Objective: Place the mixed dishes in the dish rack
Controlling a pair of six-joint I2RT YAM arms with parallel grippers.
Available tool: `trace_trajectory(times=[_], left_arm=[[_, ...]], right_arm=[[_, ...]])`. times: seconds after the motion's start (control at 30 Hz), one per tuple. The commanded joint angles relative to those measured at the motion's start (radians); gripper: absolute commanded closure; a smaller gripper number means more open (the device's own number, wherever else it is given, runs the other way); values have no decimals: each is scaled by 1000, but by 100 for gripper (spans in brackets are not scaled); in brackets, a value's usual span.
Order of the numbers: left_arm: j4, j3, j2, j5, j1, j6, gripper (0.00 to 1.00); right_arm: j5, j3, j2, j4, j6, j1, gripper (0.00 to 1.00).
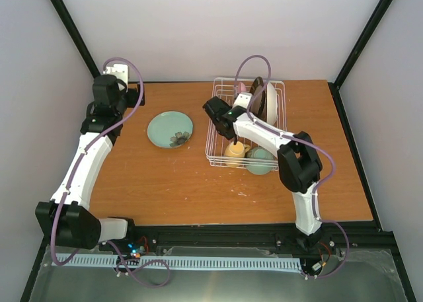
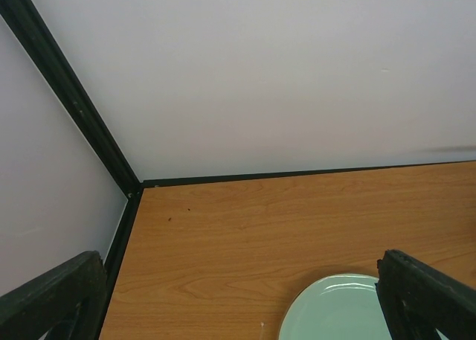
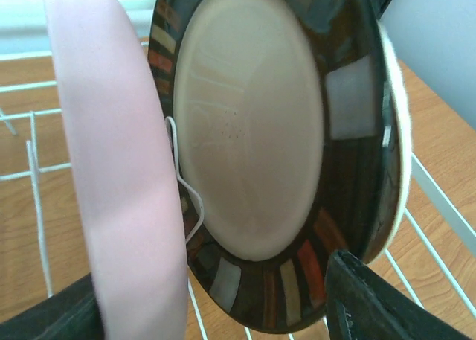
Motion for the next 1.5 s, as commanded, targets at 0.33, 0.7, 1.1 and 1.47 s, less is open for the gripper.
trace_trajectory(times=[0.33,0.7,1.1,1.47], left_arm=[[-25,17,80,452,125,-130,0],[-134,13,273,748,298,-91,0],[-286,58,599,718,355,18,63],[-307,85,689,898,371,40,49]], right_arm=[[-127,-204,-350,278,-205,5,17],[-133,-293,-560,398,-340,3,14],[-208,-347,-632,505,-446,-44,14],[-286,-362,-629,516,-446,-92,14]])
